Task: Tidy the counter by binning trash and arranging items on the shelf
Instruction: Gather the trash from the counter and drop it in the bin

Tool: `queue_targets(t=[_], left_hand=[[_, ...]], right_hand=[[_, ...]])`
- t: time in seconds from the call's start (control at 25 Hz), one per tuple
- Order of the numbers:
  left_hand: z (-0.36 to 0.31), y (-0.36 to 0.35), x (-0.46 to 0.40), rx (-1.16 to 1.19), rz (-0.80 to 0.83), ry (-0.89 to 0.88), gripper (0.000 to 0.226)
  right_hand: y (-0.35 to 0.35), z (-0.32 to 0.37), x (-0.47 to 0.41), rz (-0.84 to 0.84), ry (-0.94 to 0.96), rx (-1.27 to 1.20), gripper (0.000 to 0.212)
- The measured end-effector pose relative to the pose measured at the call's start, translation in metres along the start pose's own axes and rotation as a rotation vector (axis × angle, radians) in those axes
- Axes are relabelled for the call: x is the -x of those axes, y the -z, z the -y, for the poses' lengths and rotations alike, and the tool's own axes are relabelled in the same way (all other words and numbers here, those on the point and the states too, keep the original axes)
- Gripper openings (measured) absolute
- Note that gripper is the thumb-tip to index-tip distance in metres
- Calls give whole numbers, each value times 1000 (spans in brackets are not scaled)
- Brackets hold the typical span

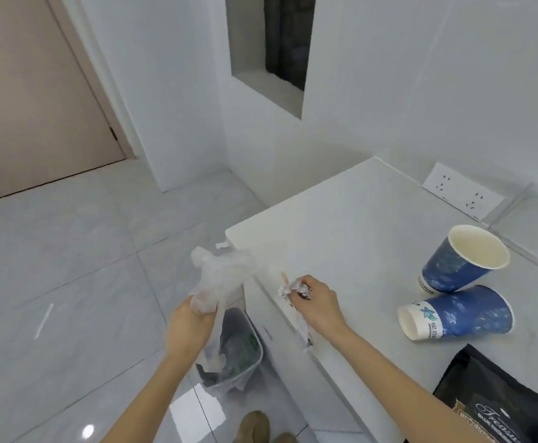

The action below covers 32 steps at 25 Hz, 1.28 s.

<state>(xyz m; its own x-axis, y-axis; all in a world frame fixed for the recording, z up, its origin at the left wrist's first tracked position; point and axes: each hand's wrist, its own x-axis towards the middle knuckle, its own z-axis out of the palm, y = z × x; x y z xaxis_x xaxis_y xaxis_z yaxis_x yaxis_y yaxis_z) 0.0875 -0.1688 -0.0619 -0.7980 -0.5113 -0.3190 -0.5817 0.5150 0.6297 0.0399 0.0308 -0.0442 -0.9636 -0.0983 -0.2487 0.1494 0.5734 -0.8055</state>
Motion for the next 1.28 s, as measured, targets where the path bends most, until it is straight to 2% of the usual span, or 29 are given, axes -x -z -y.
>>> queue_targets(t=[0.08,0.28,0.44,0.6,0.76,1.12,1.28], left_hand=[[24,10,6,41,-51,111,31],[69,21,8,110,-122,261,28],[90,20,-9,178,-92,346,23],[118,4,-49,225,0,404,33],[155,-31,-102,179,165,490,46],[264,-153,-194,291,318,639,53],[304,-215,-230,236,374,607,49]], right_hand=[[-23,14,-7,105,23,-18,2],[-84,21,-20,316,15,24,2],[-128,17,-40,384,-59,73,7],[-170,-2,-63,424,-121,147,19],[-219,-39,-96,425,-193,212,22],[-339,-180,-175,411,-299,341,27],[-383,-246,-215,405,-327,348,27]])
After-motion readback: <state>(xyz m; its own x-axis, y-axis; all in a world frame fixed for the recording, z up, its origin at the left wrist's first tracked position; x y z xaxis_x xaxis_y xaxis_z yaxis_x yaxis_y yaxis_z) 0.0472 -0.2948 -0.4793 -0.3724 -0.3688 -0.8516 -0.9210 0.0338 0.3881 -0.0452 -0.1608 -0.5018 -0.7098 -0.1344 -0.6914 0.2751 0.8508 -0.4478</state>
